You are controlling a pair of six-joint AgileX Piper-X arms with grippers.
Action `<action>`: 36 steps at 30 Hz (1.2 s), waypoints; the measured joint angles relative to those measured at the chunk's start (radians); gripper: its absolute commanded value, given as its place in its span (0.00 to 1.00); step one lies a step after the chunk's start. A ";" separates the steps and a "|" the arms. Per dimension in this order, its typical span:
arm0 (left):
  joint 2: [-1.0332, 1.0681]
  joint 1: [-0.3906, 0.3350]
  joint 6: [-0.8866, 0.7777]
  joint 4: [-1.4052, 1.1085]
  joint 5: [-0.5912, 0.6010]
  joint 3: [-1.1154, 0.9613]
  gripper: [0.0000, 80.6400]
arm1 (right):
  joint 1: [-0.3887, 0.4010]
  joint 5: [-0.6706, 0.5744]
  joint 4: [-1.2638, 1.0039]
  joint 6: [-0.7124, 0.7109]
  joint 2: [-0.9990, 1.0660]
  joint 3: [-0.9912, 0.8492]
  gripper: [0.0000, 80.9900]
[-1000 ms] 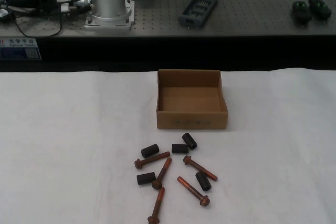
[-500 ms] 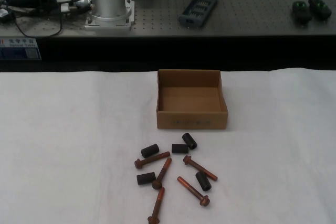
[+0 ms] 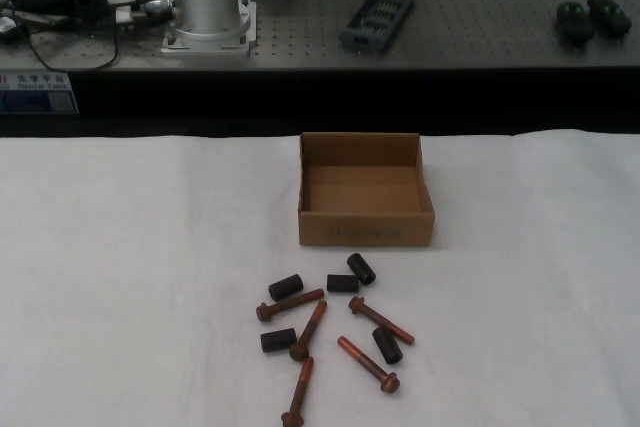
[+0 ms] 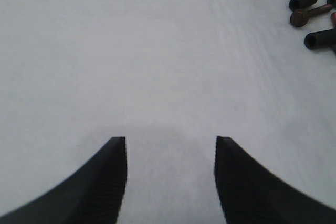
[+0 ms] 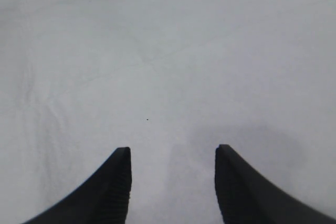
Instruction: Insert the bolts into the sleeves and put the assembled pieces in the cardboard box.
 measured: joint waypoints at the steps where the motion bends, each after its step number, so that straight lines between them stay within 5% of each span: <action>1: 0.000 0.000 0.000 0.000 0.000 0.000 0.47 | 0.000 0.000 0.000 0.000 0.000 0.000 0.46; 36: 0.000 0.000 -0.021 -0.033 0.054 0.009 0.47 | 0.000 0.000 -0.018 0.048 0.000 0.000 0.46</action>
